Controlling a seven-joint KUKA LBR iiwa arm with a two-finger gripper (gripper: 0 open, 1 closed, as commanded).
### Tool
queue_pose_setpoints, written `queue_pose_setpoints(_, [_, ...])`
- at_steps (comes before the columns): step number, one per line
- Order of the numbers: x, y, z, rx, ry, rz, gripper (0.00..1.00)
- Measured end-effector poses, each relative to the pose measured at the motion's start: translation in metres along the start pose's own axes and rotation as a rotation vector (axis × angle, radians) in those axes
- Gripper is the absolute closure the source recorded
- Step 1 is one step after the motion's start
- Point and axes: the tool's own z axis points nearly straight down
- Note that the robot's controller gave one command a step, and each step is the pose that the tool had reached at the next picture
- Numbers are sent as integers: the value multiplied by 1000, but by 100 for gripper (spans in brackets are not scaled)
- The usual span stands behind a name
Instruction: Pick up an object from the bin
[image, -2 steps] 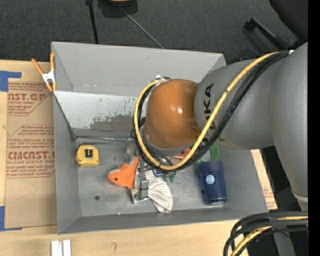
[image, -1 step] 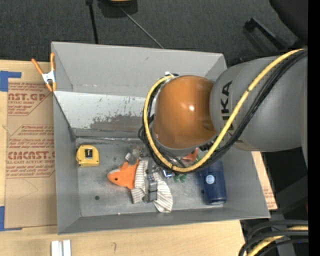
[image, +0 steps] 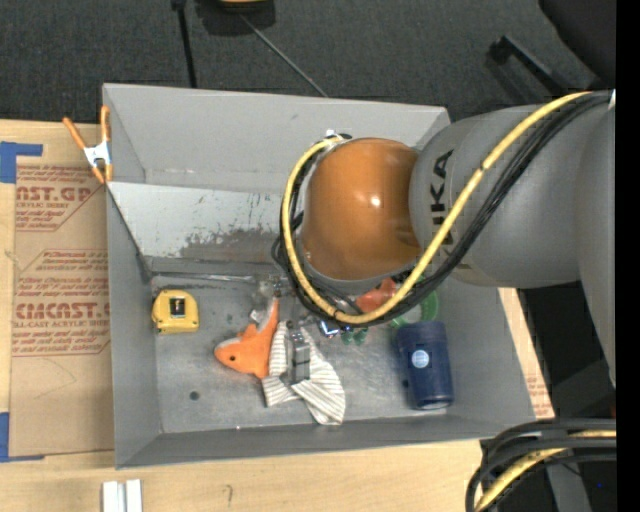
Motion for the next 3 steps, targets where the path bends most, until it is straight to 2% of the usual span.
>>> queue_pose_setpoints(1, [-16, 1, 73, 0, 12, -68, 0])
queue_pose_setpoints(2, [-45, 3, 101, -3, 15, -293, 100])
queue_pose_setpoints(3, [-45, 3, 101, -4, 14, -293, 100])
